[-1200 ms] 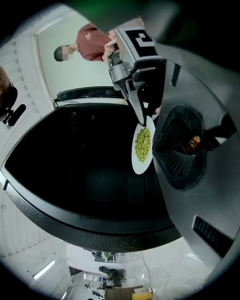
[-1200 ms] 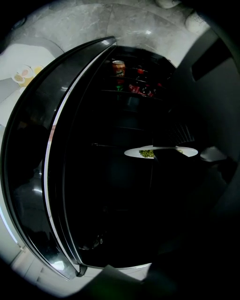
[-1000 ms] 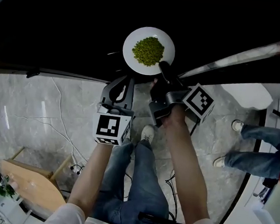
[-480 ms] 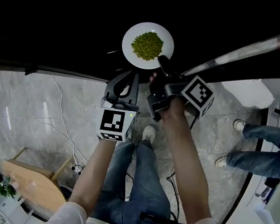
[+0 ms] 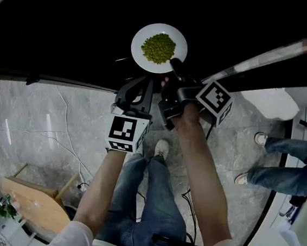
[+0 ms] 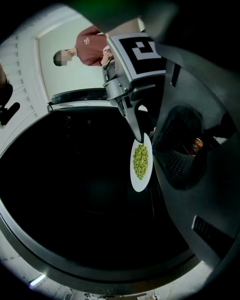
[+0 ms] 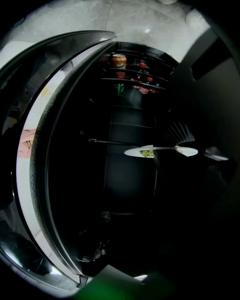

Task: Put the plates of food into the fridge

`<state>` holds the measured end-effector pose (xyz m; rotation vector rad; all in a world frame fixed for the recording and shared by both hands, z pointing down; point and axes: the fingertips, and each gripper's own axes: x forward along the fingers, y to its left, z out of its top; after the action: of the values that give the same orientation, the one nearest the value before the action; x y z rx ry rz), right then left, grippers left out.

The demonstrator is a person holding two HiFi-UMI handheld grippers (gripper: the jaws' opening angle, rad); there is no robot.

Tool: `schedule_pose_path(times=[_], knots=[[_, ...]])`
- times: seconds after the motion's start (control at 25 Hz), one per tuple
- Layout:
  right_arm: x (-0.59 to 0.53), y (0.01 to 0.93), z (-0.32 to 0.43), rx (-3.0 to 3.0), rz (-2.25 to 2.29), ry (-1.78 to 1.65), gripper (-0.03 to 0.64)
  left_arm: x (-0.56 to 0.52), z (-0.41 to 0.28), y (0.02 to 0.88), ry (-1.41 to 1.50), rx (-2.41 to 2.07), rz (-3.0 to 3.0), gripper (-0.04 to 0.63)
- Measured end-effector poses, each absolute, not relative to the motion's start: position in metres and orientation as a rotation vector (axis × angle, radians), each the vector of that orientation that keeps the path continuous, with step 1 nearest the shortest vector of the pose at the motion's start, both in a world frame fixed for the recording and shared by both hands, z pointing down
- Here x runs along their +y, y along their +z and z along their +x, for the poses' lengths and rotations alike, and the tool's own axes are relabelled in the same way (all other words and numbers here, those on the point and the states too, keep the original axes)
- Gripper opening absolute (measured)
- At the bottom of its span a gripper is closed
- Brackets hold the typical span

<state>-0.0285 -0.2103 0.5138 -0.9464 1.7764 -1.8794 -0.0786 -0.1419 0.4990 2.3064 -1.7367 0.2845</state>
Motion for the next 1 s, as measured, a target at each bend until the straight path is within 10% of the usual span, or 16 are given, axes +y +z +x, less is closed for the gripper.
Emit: schedule_pose_path(times=[1.0], knots=[[-0.214, 0.505, -0.035, 1.799, -0.888, -1.864, 0.018, -0.156, -0.058, 0.486, 0.320, -1.699, 2.394, 0.006]])
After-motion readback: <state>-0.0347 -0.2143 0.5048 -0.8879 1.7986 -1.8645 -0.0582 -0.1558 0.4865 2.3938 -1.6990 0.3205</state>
